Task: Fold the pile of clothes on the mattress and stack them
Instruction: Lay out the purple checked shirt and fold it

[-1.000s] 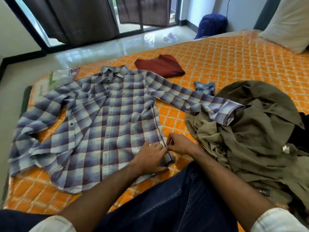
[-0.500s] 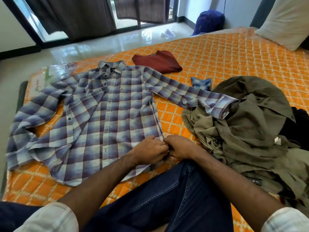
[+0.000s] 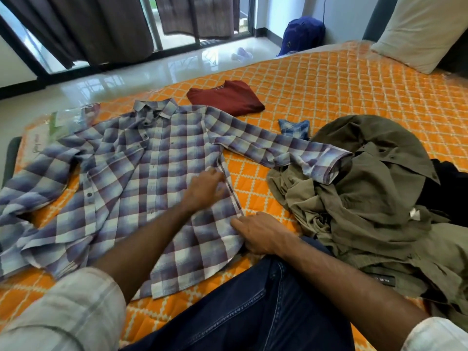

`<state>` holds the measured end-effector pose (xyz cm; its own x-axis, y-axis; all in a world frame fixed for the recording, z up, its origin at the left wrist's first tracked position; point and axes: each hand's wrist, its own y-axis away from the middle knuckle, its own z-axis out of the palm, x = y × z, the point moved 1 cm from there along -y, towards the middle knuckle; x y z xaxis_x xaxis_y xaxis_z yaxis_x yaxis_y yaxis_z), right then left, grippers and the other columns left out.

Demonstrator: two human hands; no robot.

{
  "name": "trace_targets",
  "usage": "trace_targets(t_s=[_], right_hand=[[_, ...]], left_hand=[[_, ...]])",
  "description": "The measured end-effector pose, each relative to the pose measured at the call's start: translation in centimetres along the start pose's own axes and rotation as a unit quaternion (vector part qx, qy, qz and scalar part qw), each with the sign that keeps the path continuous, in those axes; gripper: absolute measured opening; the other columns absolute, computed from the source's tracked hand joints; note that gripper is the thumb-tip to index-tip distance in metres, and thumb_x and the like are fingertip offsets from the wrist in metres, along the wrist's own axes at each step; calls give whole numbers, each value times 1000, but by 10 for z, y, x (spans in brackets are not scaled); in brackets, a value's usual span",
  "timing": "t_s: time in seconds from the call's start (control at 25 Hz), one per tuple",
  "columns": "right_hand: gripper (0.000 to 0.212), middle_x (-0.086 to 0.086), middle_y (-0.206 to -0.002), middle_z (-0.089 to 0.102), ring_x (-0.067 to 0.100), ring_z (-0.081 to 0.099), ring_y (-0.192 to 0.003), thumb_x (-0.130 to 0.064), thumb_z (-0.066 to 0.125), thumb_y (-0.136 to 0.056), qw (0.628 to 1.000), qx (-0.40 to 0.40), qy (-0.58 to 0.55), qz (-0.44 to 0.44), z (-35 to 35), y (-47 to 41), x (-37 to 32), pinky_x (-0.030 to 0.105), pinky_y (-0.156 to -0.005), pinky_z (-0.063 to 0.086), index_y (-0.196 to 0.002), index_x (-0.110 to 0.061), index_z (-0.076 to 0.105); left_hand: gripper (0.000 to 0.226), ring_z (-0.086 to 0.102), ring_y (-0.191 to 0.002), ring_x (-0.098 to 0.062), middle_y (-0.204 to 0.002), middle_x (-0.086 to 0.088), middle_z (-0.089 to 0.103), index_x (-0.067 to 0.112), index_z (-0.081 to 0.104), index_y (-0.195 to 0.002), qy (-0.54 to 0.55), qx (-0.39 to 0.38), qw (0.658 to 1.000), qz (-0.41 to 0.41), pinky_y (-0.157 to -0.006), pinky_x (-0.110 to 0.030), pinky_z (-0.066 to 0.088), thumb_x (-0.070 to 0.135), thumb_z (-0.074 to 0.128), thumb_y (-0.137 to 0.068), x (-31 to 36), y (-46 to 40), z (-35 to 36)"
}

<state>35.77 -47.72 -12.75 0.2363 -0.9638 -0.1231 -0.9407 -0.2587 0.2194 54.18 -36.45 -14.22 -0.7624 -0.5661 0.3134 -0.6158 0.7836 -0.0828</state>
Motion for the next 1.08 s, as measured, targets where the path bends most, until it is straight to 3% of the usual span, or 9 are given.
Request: trace_targets(t_s=[0.08, 0.2, 0.36, 0.52, 0.68, 0.76, 0.88, 0.96, 1.08], right_hand=[[29, 7, -117, 65, 32, 64, -103, -21, 61, -91, 1000, -3, -18, -14, 2, -2, 0, 42, -82, 43, -117, -17, 50], [30, 7, -114, 66, 31, 65, -102, -22, 64, -90, 998, -23, -62, -10, 16, -4, 5, 36, -74, 38, -116, -16, 51], [28, 5, -112, 65, 28, 64, -102, -23, 65, -87, 990, -51, -129, 16, 23, -9, 10, 32, -70, 37, -112, -19, 53], [28, 5, -108, 64, 28, 62, -99, -22, 65, -86, 988, -62, -143, 12, 20, -14, 18, 32, -68, 36, -97, -26, 39], [25, 2, -106, 64, 27, 62, -96, -23, 62, -87, 987, -50, -154, 11, 18, -11, 17, 36, -68, 44, -98, -25, 39], [19, 0, -101, 63, 25, 61, -89, -24, 59, -88, 986, -17, -167, 8, 12, -8, 15, 38, -67, 48, -99, -22, 44], [22, -6, -92, 57, 19, 52, -78, -29, 59, -90, 985, 8, -171, 1, 6, -2, 14, 35, -61, 39, -97, -24, 39], [27, -5, -92, 57, 19, 53, -78, -28, 61, -91, 989, -16, -146, 2, 8, 1, 13, 34, -62, 36, -97, -26, 34], [18, -6, -87, 44, 17, 45, -78, -18, 59, -93, 991, -67, -118, 13, 9, 3, 13, 35, -65, 35, -105, -21, 47]], left_hand=[[25, 55, -96, -13, -118, -1, 55, 24, 55, -118, 17, 16, 998, -64, -81, -31, 52, 35, 60, -97, -12, -36, -5], [28, 59, -99, -20, -121, -4, 55, 23, 50, -120, 10, 7, 996, -88, -84, -38, 54, 35, 59, -97, -23, -83, 2], [47, 53, -123, -30, -138, -11, 49, 17, 45, -134, 7, -10, 993, -118, -101, -47, 48, 33, 60, -93, -32, -115, 12], [50, 52, -124, -34, -136, -15, 52, 13, 45, -134, -32, 52, 987, -147, -104, -51, 45, 38, 52, -92, -45, -132, 16], [32, 62, -109, -28, -117, -9, 64, 18, 54, -119, -29, 73, 991, -113, -96, -46, 51, 39, 48, -96, -52, -140, 19], [28, 65, -102, -25, -111, -8, 68, 18, 59, -116, -36, 84, 990, -106, -91, -37, 54, 38, 46, -101, -51, -148, 18], [32, 67, -99, -22, -111, -10, 68, 14, 61, -118, -38, 124, 987, -94, -85, -26, 50, 36, 41, -106, -44, -162, 15], [31, 66, -102, -19, -113, -9, 68, 13, 59, -121, -10, 142, 984, -105, -84, -22, 49, 32, 40, -106, -41, -170, 11], [28, 64, -106, -18, -116, -10, 66, 10, 58, -121, 34, 142, 983, -114, -86, -21, 49, 26, 43, -105, -43, -182, 14]])
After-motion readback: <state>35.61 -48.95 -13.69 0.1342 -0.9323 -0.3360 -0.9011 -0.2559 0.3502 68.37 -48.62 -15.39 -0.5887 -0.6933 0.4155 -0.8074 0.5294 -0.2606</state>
